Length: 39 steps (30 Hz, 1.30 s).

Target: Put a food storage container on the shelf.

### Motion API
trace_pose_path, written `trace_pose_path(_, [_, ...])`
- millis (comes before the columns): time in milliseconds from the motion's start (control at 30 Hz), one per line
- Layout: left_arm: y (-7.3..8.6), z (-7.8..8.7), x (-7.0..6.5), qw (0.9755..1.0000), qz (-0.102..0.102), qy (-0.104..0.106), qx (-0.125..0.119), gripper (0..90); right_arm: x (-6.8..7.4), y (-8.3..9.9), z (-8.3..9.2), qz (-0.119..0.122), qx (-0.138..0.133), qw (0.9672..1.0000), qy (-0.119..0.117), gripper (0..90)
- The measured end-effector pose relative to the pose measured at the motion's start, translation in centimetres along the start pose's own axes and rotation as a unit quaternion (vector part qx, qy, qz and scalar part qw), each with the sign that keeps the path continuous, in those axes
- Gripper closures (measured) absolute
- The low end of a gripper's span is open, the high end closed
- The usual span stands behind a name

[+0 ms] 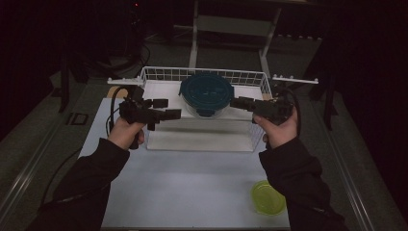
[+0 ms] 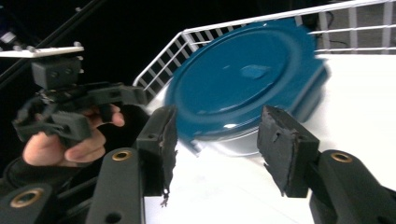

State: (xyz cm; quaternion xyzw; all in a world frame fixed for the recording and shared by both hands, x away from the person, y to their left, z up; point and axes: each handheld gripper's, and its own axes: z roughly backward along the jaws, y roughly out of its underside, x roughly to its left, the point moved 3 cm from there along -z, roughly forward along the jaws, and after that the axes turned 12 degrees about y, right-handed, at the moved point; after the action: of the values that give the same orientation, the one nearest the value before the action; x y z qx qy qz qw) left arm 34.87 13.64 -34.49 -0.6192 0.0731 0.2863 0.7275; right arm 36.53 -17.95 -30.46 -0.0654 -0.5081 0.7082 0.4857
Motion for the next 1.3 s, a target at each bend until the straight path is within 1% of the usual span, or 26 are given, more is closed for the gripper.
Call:
trace_pose_path(100, [1.1, 0.2, -0.7, 0.9992, -0.026, -0.029, 0.002, 0.0, 0.9, 0.9, -0.2, 0.012, 0.010, 0.9998, -0.008, 51.9])
trace_pose_path(167, [1.9, 0.4, -1.2, 0.9986, -0.038, -0.037, 0.002, 0.0, 1.4, 1.5, -0.4, 0.018, 0.015, 0.9996, -0.016, 55.0])
trace_pose_path(233, [2.8, 0.4, -1.7, 0.9980, -0.047, -0.043, 0.005, 0.0, 1.8, 2.2, -0.8, 0.025, 0.024, 0.9991, -0.022, 61.5])
trace_pose_path(267, [3.3, 0.4, -1.8, 0.9977, -0.050, -0.045, 0.009, 0.0, 2.0, 2.6, -1.0, 0.030, 0.030, 0.9989, -0.022, 64.0])
trace_pose_path(333, [4.3, 0.4, -2.2, 0.9974, -0.055, -0.045, 0.012, 0.0, 2.2, 3.3, -1.4, 0.036, 0.038, 0.9983, -0.023, 75.3])
trace_pose_path(400, [5.4, 0.4, -2.6, 0.9965, -0.059, -0.055, 0.023, 0.0, 2.5, 3.8, -1.9, 0.045, 0.047, 0.9977, -0.022, 84.6])
trace_pose_path(433, [6.0, 0.4, -2.6, 0.9964, -0.056, -0.059, 0.024, 0.0, 2.6, 4.0, -2.1, 0.047, 0.049, 0.9974, -0.024, 88.2])
trace_pose_path(467, [6.6, 0.3, -2.7, 0.9964, -0.049, -0.062, 0.030, 0.0, 2.8, 4.1, -2.3, 0.046, 0.052, 0.9973, -0.025, 89.5])
trace_pose_path(500, [7.2, 0.3, -2.8, 0.9958, -0.051, -0.068, 0.034, 0.0, 2.9, 4.3, -2.6, 0.048, 0.054, 0.9971, -0.025, 89.7])
trace_pose_path(567, [8.4, 0.2, -3.0, 0.9937, -0.067, -0.082, 0.035, 0.0, 3.2, 4.5, -3.1, 0.057, 0.061, 0.9963, -0.022, 89.8])
trace_pose_path(633, [9.3, 0.1, -3.0, 0.9942, -0.064, -0.079, 0.035, 0.0, 3.4, 4.5, -3.6, 0.055, 0.064, 0.9962, -0.021, 89.8])
trace_pose_path(700, [10.1, 0.2, -3.0, 0.9947, -0.064, -0.076, 0.025, 0.0, 3.5, 4.5, -4.1, 0.053, 0.062, 0.9965, -0.017, 89.8])
trace_pose_path(767, [10.8, 0.1, -3.0, 0.9944, -0.068, -0.076, 0.026, 0.0, 3.4, 4.4, -4.5, 0.045, 0.062, 0.9969, -0.017, 89.8])
trace_pose_path(933, [12.6, -0.3, -3.5, 0.9934, -0.078, -0.073, 0.042, 0.0, 2.8, 4.0, -5.3, 0.034, 0.057, 0.9978, 0.003, 89.8])
trace_pose_path(1000, [13.2, -0.4, -3.7, 0.9929, -0.083, -0.074, 0.043, 0.0, 2.5, 3.8, -5.7, 0.027, 0.060, 0.9978, 0.002, 89.9])
trace_pose_path(1067, [13.8, -0.4, -3.7, 0.9934, -0.079, -0.071, 0.042, 0.0, 2.4, 3.8, -6.0, 0.028, 0.061, 0.9977, 0.008, 89.9])
trace_pose_path(1133, [14.4, -0.6, -3.7, 0.9934, -0.077, -0.072, 0.045, 0.0, 2.3, 3.7, -6.2, 0.021, 0.057, 0.9981, 0.008, 89.8])
trace_pose_path(1167, [14.7, -0.6, -3.8, 0.9935, -0.076, -0.071, 0.045, 0.0, 2.3, 3.6, -6.2, 0.021, 0.057, 0.9981, 0.009, 89.8])
trace_pose_path(1233, [14.7, -0.6, -3.8, 0.9935, -0.076, -0.071, 0.045, 0.0, 2.3, 3.5, -6.3, 0.022, 0.055, 0.9982, 0.011, 89.8])
trace_pose_path(1267, [15.4, -0.7, -3.8, 0.9938, -0.078, -0.069, 0.041, 0.0, 2.3, 3.3, -6.4, 0.018, 0.051, 0.9985, 0.012, 89.8])
trace_pose_path(1300, [15.6, -0.8, -3.8, 0.9939, -0.078, -0.068, 0.037, 0.0, 2.3, 3.2, -6.4, 0.016, 0.051, 0.9985, 0.014, 89.8])
